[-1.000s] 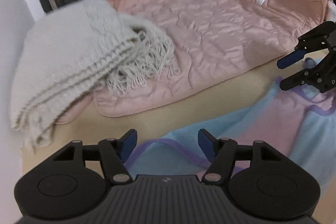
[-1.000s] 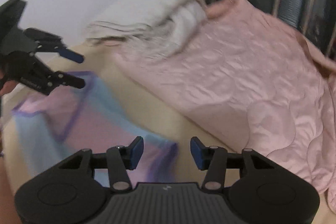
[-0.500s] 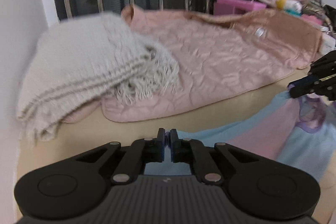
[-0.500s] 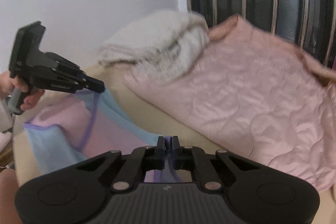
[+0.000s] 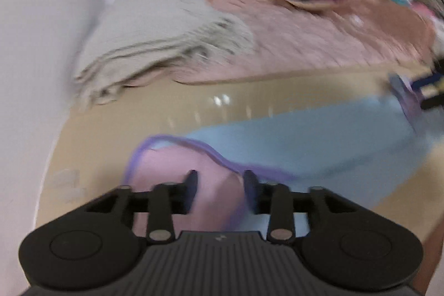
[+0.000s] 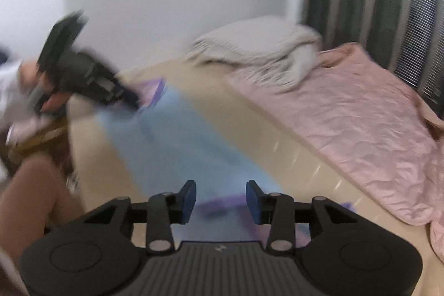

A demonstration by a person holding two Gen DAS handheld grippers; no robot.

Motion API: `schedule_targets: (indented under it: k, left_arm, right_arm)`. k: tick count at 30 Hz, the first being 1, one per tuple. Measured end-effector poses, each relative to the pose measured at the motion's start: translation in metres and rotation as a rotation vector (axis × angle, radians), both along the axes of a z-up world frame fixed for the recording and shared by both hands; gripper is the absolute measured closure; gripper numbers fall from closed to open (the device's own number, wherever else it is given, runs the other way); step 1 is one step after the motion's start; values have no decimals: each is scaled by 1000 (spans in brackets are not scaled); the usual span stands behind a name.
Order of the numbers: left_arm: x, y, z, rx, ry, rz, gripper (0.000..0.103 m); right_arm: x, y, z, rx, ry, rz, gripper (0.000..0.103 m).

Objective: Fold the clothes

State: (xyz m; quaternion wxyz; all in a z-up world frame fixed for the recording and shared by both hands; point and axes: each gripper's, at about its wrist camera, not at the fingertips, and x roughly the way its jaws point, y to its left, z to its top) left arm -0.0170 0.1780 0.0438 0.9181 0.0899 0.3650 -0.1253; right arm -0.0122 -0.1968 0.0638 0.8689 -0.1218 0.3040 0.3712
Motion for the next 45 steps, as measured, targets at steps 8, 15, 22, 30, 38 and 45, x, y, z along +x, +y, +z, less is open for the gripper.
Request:
schedule_targets:
  k: [8, 15, 22, 30, 38, 45]
  left_arm:
    - [59, 19, -6, -186, 112, 212, 62]
    - [65, 20, -18, -232, 87, 266, 99]
    - [27, 7, 2, -230, 16, 267, 101]
    - [14, 9, 2, -188, 9, 353, 101]
    - [26, -1, -10, -117, -6, 400, 101]
    - [38, 17, -11, -145, 4, 512, 99]
  right_arm:
    - [13, 18, -23, 46, 60, -7, 75]
    - [-25, 23, -37, -16, 30, 57, 81]
    - [19, -53, -9, -101, -93, -348, 70]
    - [30, -55, -24, -68, -23, -383, 96]
    - [-76, -72, -21, 9, -215, -390, 96]
    - [-105, -80, -52, 8, -169, -429, 93]
